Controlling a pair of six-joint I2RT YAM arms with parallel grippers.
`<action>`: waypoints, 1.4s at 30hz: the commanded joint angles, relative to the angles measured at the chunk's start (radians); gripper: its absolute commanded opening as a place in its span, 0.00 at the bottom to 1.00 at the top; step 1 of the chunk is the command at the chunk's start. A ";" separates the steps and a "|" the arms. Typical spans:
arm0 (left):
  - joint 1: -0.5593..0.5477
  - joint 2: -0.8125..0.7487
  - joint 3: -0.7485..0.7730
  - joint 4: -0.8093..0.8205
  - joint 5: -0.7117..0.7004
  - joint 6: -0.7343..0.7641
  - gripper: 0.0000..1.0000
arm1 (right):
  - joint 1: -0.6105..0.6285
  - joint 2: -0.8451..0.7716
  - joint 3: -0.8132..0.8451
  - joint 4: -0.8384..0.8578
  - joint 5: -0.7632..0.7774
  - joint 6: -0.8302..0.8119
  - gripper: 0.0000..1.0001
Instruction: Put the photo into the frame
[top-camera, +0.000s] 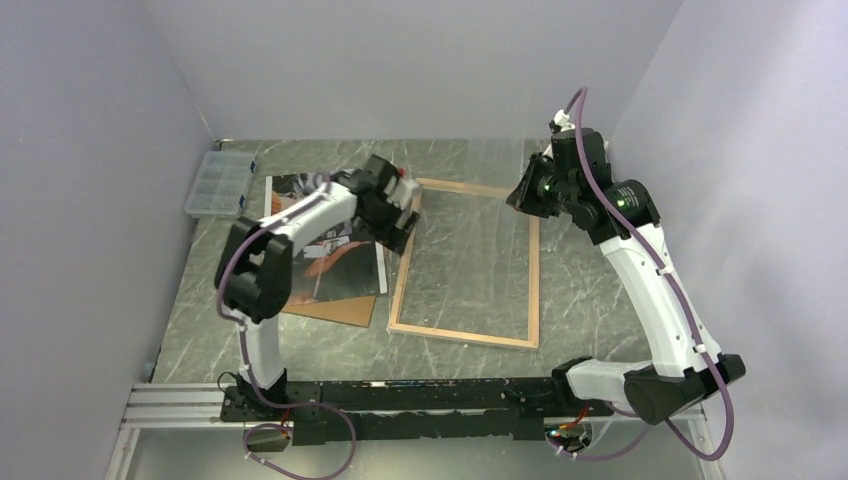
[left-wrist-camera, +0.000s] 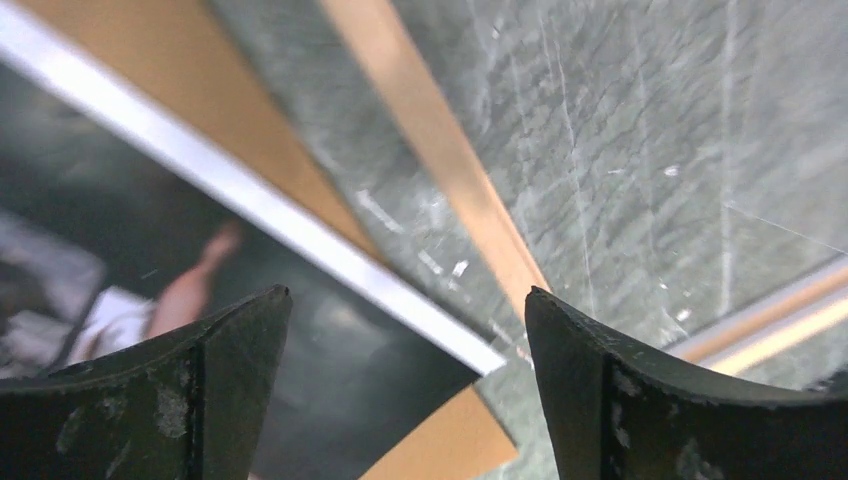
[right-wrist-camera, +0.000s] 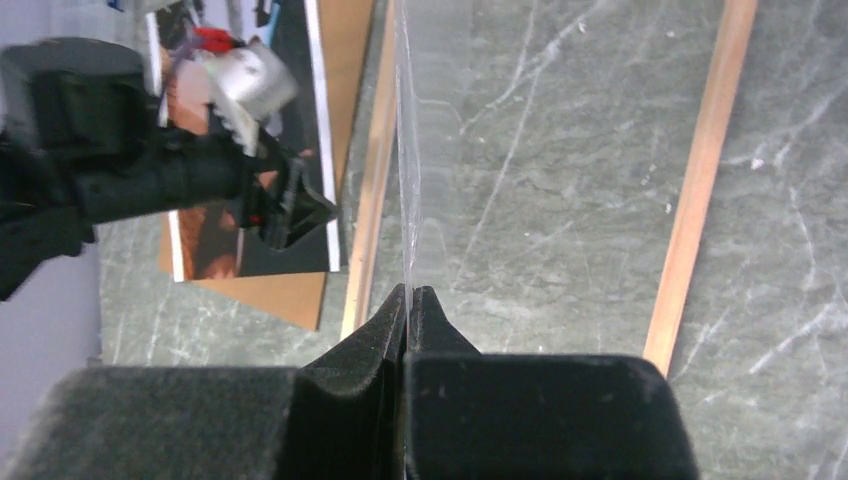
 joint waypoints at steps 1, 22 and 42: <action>0.124 -0.192 0.090 -0.105 0.165 -0.019 0.94 | -0.001 0.024 0.123 0.034 -0.089 0.004 0.00; 0.371 -0.331 -0.119 -0.026 0.187 0.005 0.94 | -0.095 0.013 -0.470 0.536 -0.551 0.094 0.00; 0.169 -0.216 -0.150 0.037 0.090 0.061 0.89 | -0.224 0.096 -0.576 0.403 -0.220 -0.117 0.00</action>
